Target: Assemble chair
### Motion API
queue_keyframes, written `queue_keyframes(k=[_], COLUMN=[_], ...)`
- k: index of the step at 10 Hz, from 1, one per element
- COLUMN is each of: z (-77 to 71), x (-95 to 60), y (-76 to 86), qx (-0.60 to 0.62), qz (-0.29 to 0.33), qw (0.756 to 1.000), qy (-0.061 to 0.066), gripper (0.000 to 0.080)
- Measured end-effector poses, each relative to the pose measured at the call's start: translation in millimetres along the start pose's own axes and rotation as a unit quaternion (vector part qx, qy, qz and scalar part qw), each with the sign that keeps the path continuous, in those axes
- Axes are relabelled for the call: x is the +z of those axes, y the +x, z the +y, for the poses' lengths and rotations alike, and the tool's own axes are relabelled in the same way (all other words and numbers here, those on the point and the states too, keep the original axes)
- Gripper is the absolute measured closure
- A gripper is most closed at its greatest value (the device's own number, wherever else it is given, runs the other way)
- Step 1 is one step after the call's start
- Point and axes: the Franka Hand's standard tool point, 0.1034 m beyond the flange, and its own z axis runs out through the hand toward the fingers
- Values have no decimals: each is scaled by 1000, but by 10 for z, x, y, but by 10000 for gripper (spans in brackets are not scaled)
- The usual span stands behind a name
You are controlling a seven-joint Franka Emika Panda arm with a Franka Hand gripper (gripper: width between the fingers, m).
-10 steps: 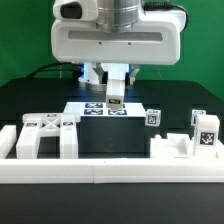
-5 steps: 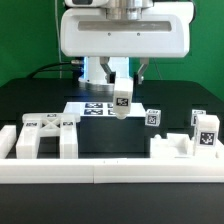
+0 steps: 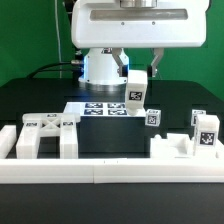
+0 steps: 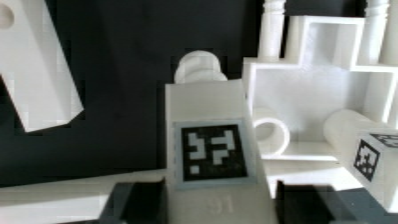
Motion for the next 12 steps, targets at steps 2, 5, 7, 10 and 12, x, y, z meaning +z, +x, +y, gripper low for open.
queue_keyframes(k=[2,5,7,10,12], z=[-66,-227,-215,-274,-434], x=[29,52,72,119,195], y=[63,144,123,123,160], qx=[-3,-13,-13,-15,-20], qz=[32,116,114,119,133], qw=[999,993,993,993,991], qy=[2,8,7,8,11], gripper=[508,508,508,508,508])
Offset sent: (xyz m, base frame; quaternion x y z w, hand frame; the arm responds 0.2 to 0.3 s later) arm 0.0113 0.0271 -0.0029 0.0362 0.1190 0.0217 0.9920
